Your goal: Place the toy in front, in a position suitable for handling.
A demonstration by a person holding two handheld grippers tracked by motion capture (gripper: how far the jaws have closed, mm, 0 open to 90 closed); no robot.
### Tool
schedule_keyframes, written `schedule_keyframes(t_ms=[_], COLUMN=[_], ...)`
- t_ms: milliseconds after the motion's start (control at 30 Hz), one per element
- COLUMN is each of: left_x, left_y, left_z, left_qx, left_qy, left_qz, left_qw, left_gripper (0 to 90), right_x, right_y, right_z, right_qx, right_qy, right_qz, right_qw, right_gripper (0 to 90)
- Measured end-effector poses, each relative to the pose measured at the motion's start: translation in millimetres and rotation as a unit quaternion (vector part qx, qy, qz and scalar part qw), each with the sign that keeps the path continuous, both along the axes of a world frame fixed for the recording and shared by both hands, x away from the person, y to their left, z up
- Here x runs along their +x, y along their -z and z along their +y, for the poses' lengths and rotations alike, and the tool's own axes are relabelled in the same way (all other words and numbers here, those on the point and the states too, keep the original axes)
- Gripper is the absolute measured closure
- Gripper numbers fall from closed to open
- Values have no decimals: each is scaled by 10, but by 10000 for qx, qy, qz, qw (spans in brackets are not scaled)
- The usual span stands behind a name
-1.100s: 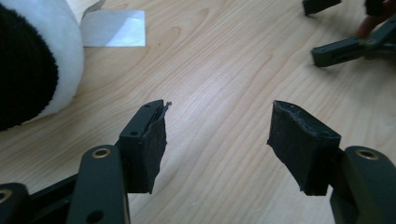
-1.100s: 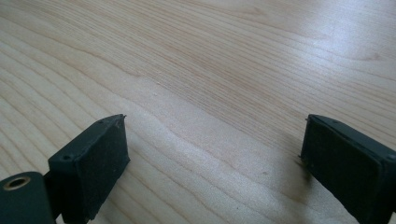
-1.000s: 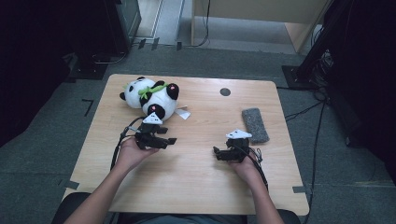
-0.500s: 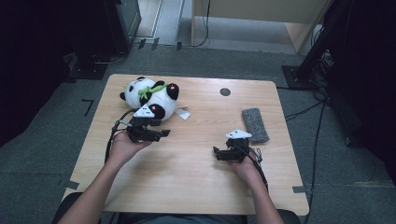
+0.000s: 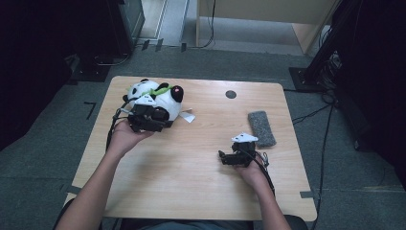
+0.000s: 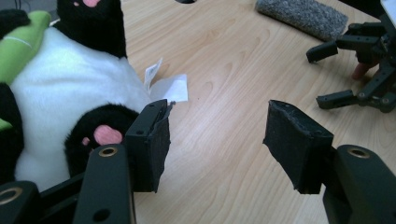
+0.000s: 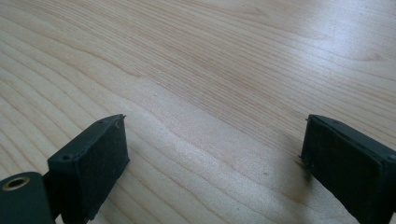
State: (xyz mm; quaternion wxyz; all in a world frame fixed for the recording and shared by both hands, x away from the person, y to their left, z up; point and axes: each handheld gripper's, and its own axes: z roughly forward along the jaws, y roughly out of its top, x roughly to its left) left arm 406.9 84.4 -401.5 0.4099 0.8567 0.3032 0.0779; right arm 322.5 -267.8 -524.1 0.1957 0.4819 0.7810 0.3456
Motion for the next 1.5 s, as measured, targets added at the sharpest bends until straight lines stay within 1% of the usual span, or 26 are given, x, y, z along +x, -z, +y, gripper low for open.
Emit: schedule_keyframes(t_ms=[100, 133, 167, 300, 367, 433, 467, 500, 567, 600, 667, 700, 733, 767, 800, 867, 933, 1000, 1033, 1067, 1133, 1200, 1233, 1367, 1433, 1500], left_x=[51, 100, 129, 203, 258, 361, 361, 394, 496, 531, 565, 622, 622, 686, 686, 747, 787, 821, 841, 878, 895, 938, 938, 985, 990, 980], left_y=[-12, -25, -33, -71, -98, -136, -136, -148, -175, -184, -196, -212, -212, -205, -205, -172, -135, -101, -84, -47, -25, 54, 54, 169, 202, 231], left_z=[3, 26, 39, 79, 99, 119, 119, 125, 139, 144, 149, 164, 164, 189, 189, 218, 257, 323, 366, 448, 487, 553, 553, 548, 541, 547], left_qx=[18, -66, -77, -83, -79, 14, 14, 76, 182, 181, 216, 238, 238, 214, 214, 208, 241, 144, 112, 108, 122, 150, 150, 189, 180, 92], left_qy=[-15, -22, -35, -81, -122, -193, -193, -210, -310, -334, -377, -451, -451, -506, -506, -534, -605, -654, -687, -777, -819, -848, -848, -811, -812, -856], left_qz=[9, 44, 87, 35, -35, -130, -130, -175, -264, -292, -324, -419, -419, -407, -407, -391, -541, -721, -696, -584, -529, -333, -333, -235, -265, -341], left_qw=[10000, 10000, 9999, 9999, 9999, 9997, 9997, 9996, 9990, 9989, 9985, 9978, 9978, 9977, 9977, 9976, 9964, 9951, 9951, 9952, 9952, 9957, 9957, 9963, 9962, 9957], left_gripper=[403, 406, 405, 408, 412, 418, 419, 419, 422, 423, 425, 426, 426, 425, 418, 413, 388, 367, 367, 382, 382, 372, 370, 355, 352, 363], right_x=[-1, -2, -2, -2, -3, -3, -3, -3, -3, -3, -3, -3, -4, -5, -5, -8, -10, -13, -13, -15, -17, -18, -18, -17, -20, -21], right_y=[-1, -1, -1, -1, -1, -1, -1, -1, -1, -1, -1, -1, -1, -1, -1, 0, 0, 0, 0, -1, -1, -1, -1, 0, -2, -2], right_z=[0, 2, 2, 2, 3, 3, 3, 3, 3, 3, 3, 3, 3, 4, 4, 6, 7, 7, 7, 9, 9, 10, 10, 7, 10, 11], right_qx=[-5, 2, 0, 1, 1, 1, 1, 1, 2, 1, 0, 1, 2, -1, -1, 0, -5, -5, -5, -3, -3, -1, 1, -5, 7, 6], right_qy=[-8, -11, -15, -21, -23, -23, -22, -22, -21, -24, -23, -23, -20, -27, -27, -34, -30, -35, -35, -31, -29, -31, -30, -13, 57, 70], right_qz=[6, 15, 12, 14, 15, 17, 16, 16, 17, 17, 17, 18, 16, 13, 13, 9, 2, 3, 3, 10, 14, 23, 24, 10, 29, 29], right_qw=[10000, 10000, 10000, 10000, 10000, 10000, 10000, 10000, 10000, 10000, 10000, 10000, 10000, 10000, 10000, 10000, 10000, 10000, 10000, 10000, 10000, 10000, 10000, 10000, 10000, 10000], right_gripper=[69, 69, 69, 69, 69, 69, 70, 70, 70, 70, 70, 70, 70, 70, 70, 70, 70, 70, 70, 70, 70, 70, 70, 70, 69, 68])
